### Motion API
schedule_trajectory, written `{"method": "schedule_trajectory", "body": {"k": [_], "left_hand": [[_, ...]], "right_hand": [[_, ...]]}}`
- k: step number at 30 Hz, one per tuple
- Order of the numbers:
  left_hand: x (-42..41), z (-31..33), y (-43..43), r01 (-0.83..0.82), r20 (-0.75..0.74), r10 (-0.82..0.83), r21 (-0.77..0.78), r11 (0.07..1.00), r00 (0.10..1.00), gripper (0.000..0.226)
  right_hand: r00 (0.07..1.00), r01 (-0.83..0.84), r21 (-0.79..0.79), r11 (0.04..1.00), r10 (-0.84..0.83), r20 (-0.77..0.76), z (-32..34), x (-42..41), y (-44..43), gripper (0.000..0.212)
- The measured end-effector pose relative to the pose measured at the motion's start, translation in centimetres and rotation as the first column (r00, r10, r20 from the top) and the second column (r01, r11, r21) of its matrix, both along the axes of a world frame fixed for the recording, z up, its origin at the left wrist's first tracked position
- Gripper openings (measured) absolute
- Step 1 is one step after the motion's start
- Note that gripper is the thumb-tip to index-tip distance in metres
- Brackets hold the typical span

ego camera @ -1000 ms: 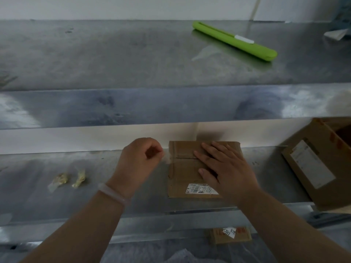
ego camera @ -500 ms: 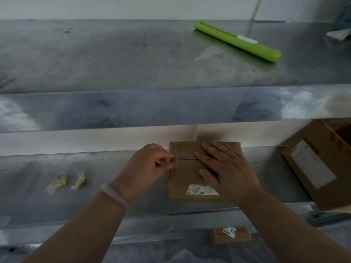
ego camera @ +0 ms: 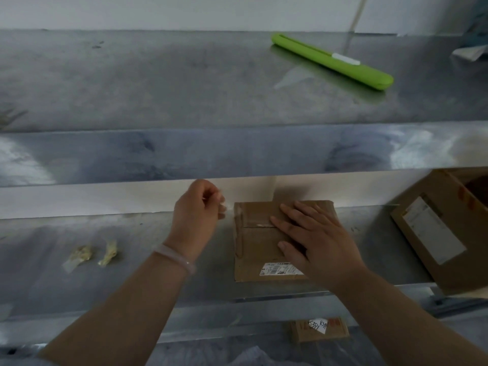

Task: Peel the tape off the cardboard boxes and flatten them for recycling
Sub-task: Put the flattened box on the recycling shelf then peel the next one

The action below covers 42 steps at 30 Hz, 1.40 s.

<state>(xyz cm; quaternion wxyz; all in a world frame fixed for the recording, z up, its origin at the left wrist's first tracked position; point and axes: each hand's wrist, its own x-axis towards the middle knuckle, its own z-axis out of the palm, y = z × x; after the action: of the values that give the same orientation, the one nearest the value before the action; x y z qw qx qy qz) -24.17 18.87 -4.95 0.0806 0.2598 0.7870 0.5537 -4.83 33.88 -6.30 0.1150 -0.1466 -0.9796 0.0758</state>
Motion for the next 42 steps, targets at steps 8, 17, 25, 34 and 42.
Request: {"method": "schedule_trajectory", "body": {"k": [8,17,25,34,42], "left_hand": [[0.4,-0.5,-1.7,0.264,-0.637,-0.45,-0.37,0.891,0.626,0.011],[0.9,-1.3,-1.9,0.257,-0.143,-0.29,-0.214,0.943,0.946,0.023],[0.7,-0.8,-1.4,0.255,-0.135,-0.317,-0.347,0.903,0.939,0.021],[-0.4,0.2,-1.6,0.404,-0.113,-0.473,-0.372,0.836,0.874,0.033],[0.5,-1.4,-1.7,0.247,0.125,-0.235,-0.098,0.964,0.964,0.019]], "right_hand": [[1.0,0.003,-0.001,1.0,-0.003,0.004,0.0,-0.1,0.1,0.049],[1.0,0.005,-0.002,1.0,-0.005,0.011,-0.1,0.1,0.1,0.049],[1.0,0.0,-0.002,1.0,0.0,0.009,-0.2,0.0,0.2,0.049],[0.999,-0.042,0.001,0.999,0.042,-0.018,-0.6,0.3,0.4,0.047],[0.999,-0.033,-0.001,0.999,0.033,0.007,-0.3,0.3,0.4,0.049]]}}
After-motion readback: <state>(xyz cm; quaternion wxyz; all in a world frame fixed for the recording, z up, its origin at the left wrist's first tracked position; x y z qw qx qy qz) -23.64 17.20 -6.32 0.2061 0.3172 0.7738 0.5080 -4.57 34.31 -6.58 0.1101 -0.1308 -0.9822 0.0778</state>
